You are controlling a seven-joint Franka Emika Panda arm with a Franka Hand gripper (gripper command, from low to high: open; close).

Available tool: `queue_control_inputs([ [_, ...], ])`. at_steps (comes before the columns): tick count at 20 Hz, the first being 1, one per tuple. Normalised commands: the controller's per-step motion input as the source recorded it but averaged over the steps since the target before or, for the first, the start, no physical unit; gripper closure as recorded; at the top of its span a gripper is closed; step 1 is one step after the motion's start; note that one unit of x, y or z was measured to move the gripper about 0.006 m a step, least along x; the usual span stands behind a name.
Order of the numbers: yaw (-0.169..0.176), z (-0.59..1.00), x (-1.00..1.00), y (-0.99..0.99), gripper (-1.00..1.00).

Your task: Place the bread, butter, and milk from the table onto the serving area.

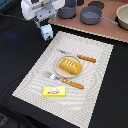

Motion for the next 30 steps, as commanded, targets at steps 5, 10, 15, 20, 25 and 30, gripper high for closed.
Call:
queue_control_inputs([
  [5, -0.013, -0.25, -0.01, 0.02, -1.0],
  [10, -0.028, -0.25, -0.05, 0.0, -1.0],
  [15, -0.024, -0.33, -0.12, 0.01, -1.0],
  [20, -0.017, -0.34, -0.18, 0.07, -1.0],
  [25, -0.001, -0.25, -0.37, 0.26, 1.0],
  [30, 0.0, -0.12, -0.37, 0.32, 1.0],
])
